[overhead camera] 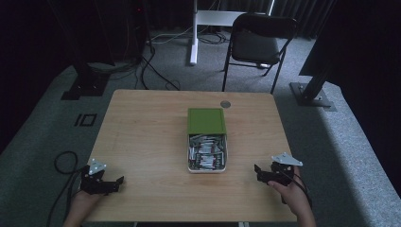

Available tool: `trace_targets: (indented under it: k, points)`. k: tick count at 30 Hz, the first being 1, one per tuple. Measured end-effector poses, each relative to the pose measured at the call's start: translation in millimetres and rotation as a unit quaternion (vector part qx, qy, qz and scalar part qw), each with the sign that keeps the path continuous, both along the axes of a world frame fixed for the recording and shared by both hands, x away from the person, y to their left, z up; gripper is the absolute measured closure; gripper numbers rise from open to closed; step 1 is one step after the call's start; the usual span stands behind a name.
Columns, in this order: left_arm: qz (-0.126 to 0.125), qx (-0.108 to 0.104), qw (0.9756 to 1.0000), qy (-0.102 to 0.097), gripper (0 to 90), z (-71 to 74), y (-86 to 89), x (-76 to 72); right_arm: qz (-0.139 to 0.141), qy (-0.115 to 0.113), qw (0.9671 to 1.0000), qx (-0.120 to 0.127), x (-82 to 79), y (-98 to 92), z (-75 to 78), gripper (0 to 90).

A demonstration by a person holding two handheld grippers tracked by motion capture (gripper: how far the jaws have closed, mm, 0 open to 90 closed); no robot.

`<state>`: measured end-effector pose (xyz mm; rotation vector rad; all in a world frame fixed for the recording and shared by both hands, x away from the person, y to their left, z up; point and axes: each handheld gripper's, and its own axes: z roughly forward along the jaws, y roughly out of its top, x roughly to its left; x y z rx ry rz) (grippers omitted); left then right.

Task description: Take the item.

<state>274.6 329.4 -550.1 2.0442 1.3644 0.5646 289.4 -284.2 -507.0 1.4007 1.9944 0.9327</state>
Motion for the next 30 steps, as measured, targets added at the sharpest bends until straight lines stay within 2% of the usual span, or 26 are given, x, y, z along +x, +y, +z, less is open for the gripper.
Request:
trace_targets:
  k: [7, 13, 20, 23, 30]
  points:
    - [0.001, -0.001, 1.0000, 0.000, 1.3, -0.1, -0.1, 0.0, 0.016, -0.017, 0.9997, 0.004, 5.7, 7.3, 16.8, 11.1]
    - [0.001, -0.001, 1.0000, 0.000, 1.3, -0.1, -0.1, 0.0, 0.022, -0.023, 0.9995, -0.008, 11.1, 12.9, 26.3, 12.5]
    - [0.001, 0.000, 1.0000, 0.000, 1.3, 0.1, -0.1, 0.0, 0.054, -0.036, 0.9979, -0.003, 18.5, 28.3, 42.9, 12.5]
    - [0.001, 0.000, 1.0000, 0.000, 1.3, 0.1, -0.1, 0.0, 0.058, -0.039, 0.9975, -0.003, 20.4, 33.1, 47.2, 12.5]
    - [0.001, -0.001, 1.0000, 0.000, 1.3, 0.1, -0.1, 0.0, 0.097, -0.051, 0.9940, -0.001, 27.4, 52.4, 62.4, 12.5]
